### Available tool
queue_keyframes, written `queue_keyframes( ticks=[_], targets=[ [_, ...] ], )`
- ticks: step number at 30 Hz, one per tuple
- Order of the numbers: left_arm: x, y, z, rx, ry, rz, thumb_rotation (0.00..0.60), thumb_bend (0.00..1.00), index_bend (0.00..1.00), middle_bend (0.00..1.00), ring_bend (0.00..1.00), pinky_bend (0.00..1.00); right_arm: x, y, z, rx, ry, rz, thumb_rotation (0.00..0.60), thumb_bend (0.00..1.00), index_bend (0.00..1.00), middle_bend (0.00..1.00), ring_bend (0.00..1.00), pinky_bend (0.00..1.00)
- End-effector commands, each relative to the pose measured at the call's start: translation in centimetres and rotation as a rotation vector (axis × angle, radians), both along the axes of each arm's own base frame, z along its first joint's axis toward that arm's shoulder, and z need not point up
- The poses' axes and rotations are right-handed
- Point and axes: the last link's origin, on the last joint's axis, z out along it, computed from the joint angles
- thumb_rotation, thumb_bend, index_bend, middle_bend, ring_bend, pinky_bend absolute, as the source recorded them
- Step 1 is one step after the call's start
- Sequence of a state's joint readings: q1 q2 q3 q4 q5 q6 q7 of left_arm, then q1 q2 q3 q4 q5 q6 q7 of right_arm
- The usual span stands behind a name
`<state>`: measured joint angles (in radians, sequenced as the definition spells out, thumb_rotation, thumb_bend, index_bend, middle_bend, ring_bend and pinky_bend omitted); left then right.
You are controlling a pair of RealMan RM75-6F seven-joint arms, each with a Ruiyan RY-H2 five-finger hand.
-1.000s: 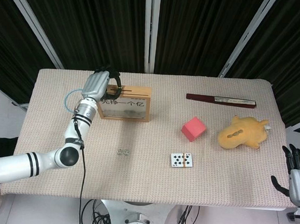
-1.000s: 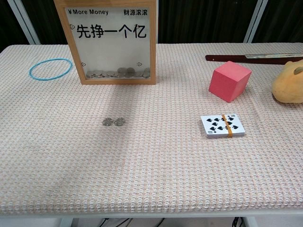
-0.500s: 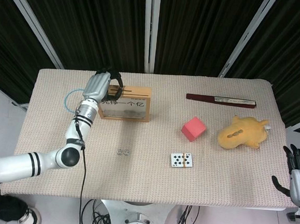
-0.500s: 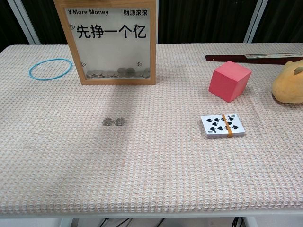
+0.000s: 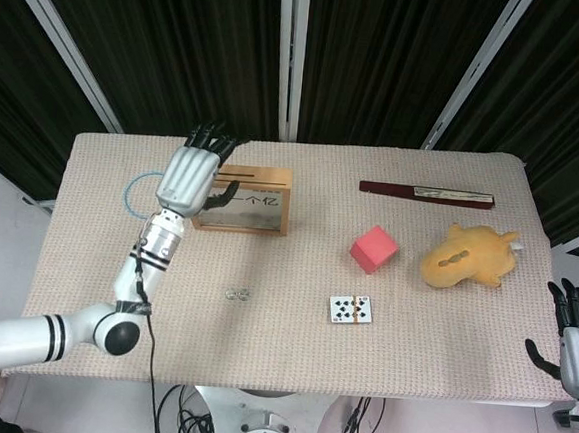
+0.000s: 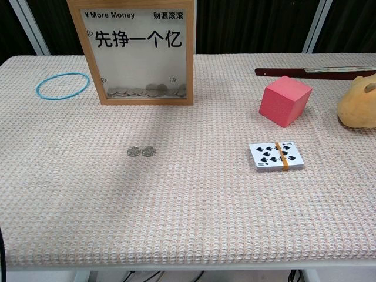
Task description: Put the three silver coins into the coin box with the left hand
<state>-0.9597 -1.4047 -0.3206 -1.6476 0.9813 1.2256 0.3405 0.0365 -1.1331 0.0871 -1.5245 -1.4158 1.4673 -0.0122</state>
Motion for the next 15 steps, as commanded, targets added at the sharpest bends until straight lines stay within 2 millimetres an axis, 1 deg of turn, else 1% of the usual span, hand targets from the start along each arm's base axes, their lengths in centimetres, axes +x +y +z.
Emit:
queue_keyframes(
  ticks=[1,3,6,8,9,12,15],
  targets=[
    [-3.7,-8.1,-1.2,0.062,0.070,-0.211,0.600,0.36,0.31,0.27,0.10,0.10,0.0,0.0,-0.1,0.002,0.000,0.000,0.600,0.21,0.00,0.00,0.00,0.00],
    [-5.4,-10.2,-2.4,0.033,0.066,-0.216,0.600,0.35,0.34,0.28,0.10,0.10,0.0,-0.1,-0.1,0.003,0.000,0.002,0.600,0.21,0.00,0.00,0.00,0.00],
    [-7.9,-12.3,-4.1,-0.021,0.049,-0.187,0.600,0.35,0.35,0.29,0.10,0.10,0.1,0.0,-0.1,0.001,0.003,0.006,0.600,0.20,0.00,0.00,0.00,0.00],
    [-9.5,-12.9,-5.1,-0.022,0.048,-0.168,0.600,0.34,0.35,0.29,0.10,0.10,0.1,0.0,-0.1,-0.001,0.006,0.004,0.600,0.20,0.00,0.00,0.00,0.00],
    [-10.6,-13.1,-5.8,-0.020,0.058,-0.157,0.600,0.34,0.35,0.29,0.11,0.10,0.1,0.1,-0.1,0.000,0.006,0.002,0.600,0.20,0.00,0.00,0.00,0.00],
    [-13.1,-13.6,-7.5,-0.065,0.043,-0.100,0.600,0.34,0.35,0.29,0.11,0.10,0.2,0.1,-0.3,0.003,0.007,0.006,0.600,0.20,0.00,0.00,0.00,0.00],
    [-14.0,-14.0,-9.1,-0.120,-0.016,-0.052,0.600,0.33,0.37,0.29,0.11,0.10,0.1,0.1,-0.5,0.006,0.007,0.004,0.600,0.20,0.00,0.00,0.00,0.00]
  ],
)
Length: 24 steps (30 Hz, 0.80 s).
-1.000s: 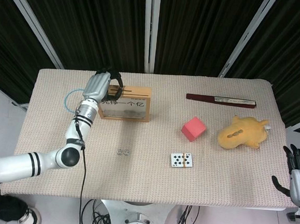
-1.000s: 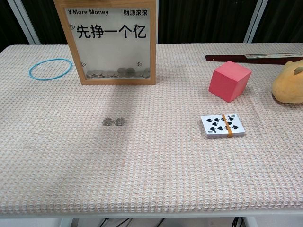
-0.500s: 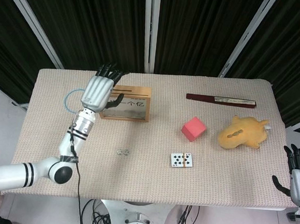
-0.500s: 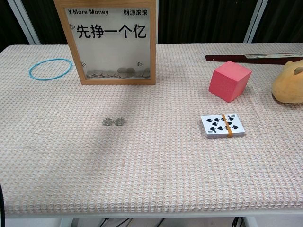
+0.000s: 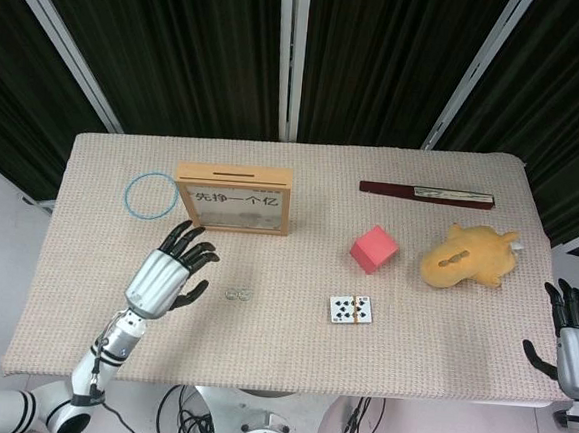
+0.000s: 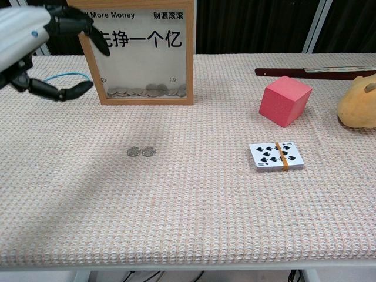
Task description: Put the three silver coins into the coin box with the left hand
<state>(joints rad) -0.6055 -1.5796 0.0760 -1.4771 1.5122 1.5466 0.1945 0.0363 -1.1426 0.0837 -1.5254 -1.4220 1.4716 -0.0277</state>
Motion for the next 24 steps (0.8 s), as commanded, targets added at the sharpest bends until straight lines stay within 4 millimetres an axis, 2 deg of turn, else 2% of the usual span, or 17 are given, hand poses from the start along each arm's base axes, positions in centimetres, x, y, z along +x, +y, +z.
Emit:
queue_keyframes(
  ticks=[1,8,17,24],
  targets=[
    [-2.1,-1.6,-3.1,-0.093,-0.085,0.077,0.600,0.33,0.37,0.29,0.11,0.10,0.0,0.0,-0.1,0.004,0.001,-0.003,0.600,0.20,0.00,0.00,0.00,0.00],
    [-2.0,-1.9,-6.9,-0.174,-0.054,0.082,0.600,0.33,0.38,0.29,0.11,0.10,0.1,0.0,-0.4,0.013,0.002,-0.001,0.600,0.20,0.00,0.00,0.00,0.00],
    [-1.8,-0.9,-9.2,-0.193,-0.055,0.093,0.600,0.31,0.34,0.24,0.09,0.09,-0.6,0.2,-0.4,0.020,-0.001,-0.026,0.600,0.20,0.00,0.00,0.00,0.00],
    [-1.5,-0.4,-10.5,-0.211,-0.030,0.116,0.600,0.31,0.39,0.23,0.09,0.09,-0.7,0.2,-0.5,0.018,-0.002,-0.026,0.600,0.20,0.00,0.00,0.00,0.00]
  ],
)
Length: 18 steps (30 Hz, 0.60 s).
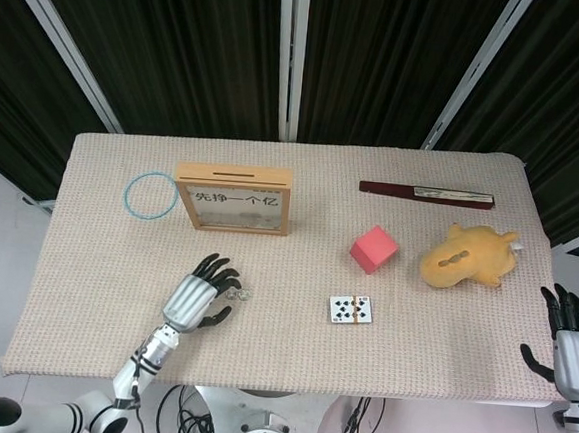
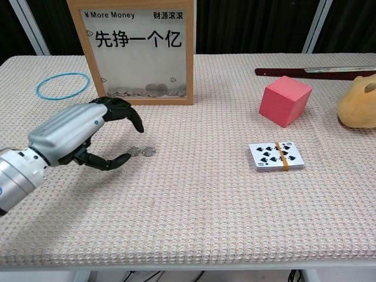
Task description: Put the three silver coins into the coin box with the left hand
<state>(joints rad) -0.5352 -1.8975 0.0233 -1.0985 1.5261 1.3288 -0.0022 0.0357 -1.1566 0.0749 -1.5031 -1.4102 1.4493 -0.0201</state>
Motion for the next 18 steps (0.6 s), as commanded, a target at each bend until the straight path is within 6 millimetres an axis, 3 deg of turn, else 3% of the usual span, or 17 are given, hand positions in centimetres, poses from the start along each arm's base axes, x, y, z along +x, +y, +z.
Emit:
queue_keyframes(
  ticks=[1,18],
  targets=[
    [0.03,0.14,-0.49,-0.012,0.014,0.012,0.600,0.31,0.39,0.23,0.09,0.09,-0.04,-0.03,0.15,-0.004,0.001,-0.001,0.600,0.20,0.00,0.00,0.00,0.00],
    [-0.65,0.56,-1.07,-0.022,0.055,0.065,0.600,0.26,0.37,0.20,0.06,0.08,-0.18,0.05,0.21,-0.004,-0.002,-0.002,0.600,0.20,0.00,0.00,0.00,0.00]
  ],
)
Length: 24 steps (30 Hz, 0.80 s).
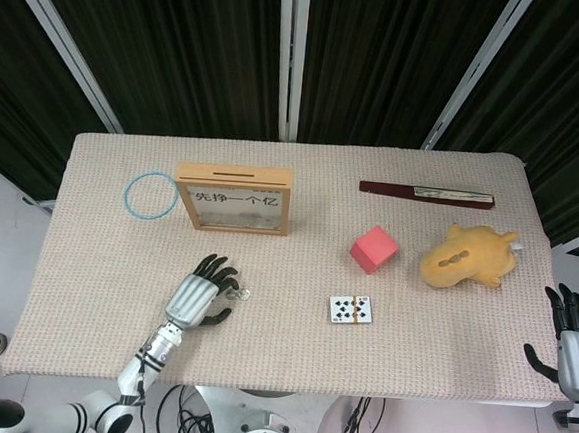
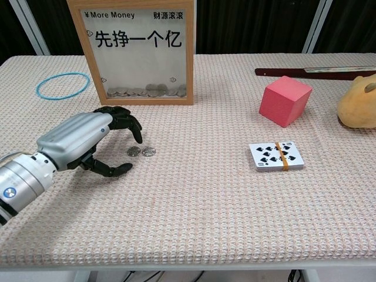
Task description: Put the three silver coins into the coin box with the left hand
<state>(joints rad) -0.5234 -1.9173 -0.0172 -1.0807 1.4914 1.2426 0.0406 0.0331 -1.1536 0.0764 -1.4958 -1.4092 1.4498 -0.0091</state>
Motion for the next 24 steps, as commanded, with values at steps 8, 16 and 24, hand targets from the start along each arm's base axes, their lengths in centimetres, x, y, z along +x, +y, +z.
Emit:
queue_keyframes(
  ticks=[8,16,24],
  targets=[
    [-0.26,0.15,0.02,-0.004,0.017,0.019,0.600,0.26,0.39,0.20,0.06,0.08,-0.04,-0.02,-0.06,0.003,0.002,0.000,0.600,0.20,0.00,0.00,0.00,0.00],
    [-0.36,0.05,-0.15,-0.029,0.023,0.039,0.600,0.26,0.39,0.20,0.06,0.09,-0.01,-0.14,-0.11,0.003,-0.003,0.016,0.600,0.21,0.00,0.00,0.00,0.00],
    [-0.32,0.23,-0.10,-0.026,0.024,0.052,0.600,0.26,0.40,0.20,0.06,0.09,-0.23,-0.22,-0.18,0.009,-0.009,0.016,0.600,0.21,0.00,0.00,0.00,0.00]
  ],
)
